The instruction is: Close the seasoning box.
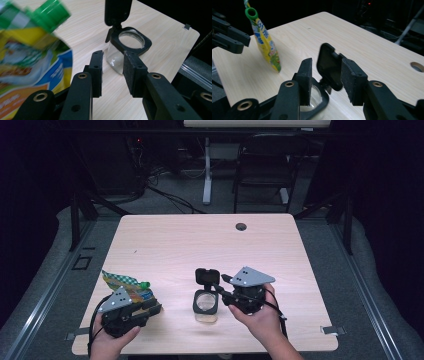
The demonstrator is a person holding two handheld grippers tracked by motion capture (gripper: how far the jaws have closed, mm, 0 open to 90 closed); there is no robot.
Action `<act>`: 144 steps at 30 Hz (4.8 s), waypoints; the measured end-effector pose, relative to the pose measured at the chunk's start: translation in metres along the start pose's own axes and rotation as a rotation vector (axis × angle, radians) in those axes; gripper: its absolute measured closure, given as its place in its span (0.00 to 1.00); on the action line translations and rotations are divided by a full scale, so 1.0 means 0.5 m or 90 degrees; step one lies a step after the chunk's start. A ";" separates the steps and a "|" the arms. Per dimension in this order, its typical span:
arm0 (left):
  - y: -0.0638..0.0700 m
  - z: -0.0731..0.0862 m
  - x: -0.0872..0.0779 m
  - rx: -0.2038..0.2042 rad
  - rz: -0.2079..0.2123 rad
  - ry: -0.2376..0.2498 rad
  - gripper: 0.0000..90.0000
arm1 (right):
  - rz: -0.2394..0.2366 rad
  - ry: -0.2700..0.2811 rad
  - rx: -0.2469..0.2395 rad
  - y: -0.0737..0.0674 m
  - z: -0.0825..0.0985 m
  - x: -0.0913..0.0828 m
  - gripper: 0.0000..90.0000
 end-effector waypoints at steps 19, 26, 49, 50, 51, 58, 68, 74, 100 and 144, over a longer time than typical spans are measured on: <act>-0.052 0.075 -0.018 -0.033 -0.025 0.031 0.78 | -0.128 -0.005 0.001 -0.085 -0.052 0.129 0.67; -0.067 0.083 -0.024 -0.055 -0.021 0.037 0.78 | -0.178 0.005 0.005 -0.122 -0.069 0.170 0.62; -0.078 0.088 -0.029 -0.043 -0.055 0.030 0.78 | -0.233 0.000 -0.043 -0.230 -0.100 0.261 0.64; -0.078 0.088 -0.028 -0.044 -0.054 0.028 0.78 | -0.231 0.003 -0.044 -0.231 -0.102 0.262 0.65; -0.078 0.089 -0.027 -0.043 -0.054 0.028 0.78 | -0.230 0.006 -0.040 -0.233 -0.103 0.262 0.67; -0.079 0.089 -0.028 -0.045 -0.057 0.031 0.78 | -0.233 0.011 -0.025 -0.227 -0.108 0.263 0.77; -0.080 0.090 -0.031 -0.046 -0.059 0.028 0.78 | -0.234 0.008 -0.040 -0.219 -0.109 0.254 0.79; -0.081 0.090 -0.027 -0.045 -0.058 0.031 0.78 | -0.229 0.015 -0.058 -0.198 -0.108 0.224 0.79; -0.085 0.094 -0.023 -0.048 -0.066 0.023 0.77 | -0.234 -0.044 -0.073 -0.093 -0.054 0.134 0.79; -0.097 0.099 -0.023 -0.054 -0.070 0.020 0.77 | -0.244 -0.130 -0.141 -0.174 -0.200 0.216 0.77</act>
Point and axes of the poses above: each handheld gripper's, and its own axes: x roughly forward along the jaws, z roughly out of its underside, y roughly to its right, the point moved 1 cm from there along x, roughly forward along the jaws, and after that the axes turned 7 degrees about z, right-handed, at the moved point
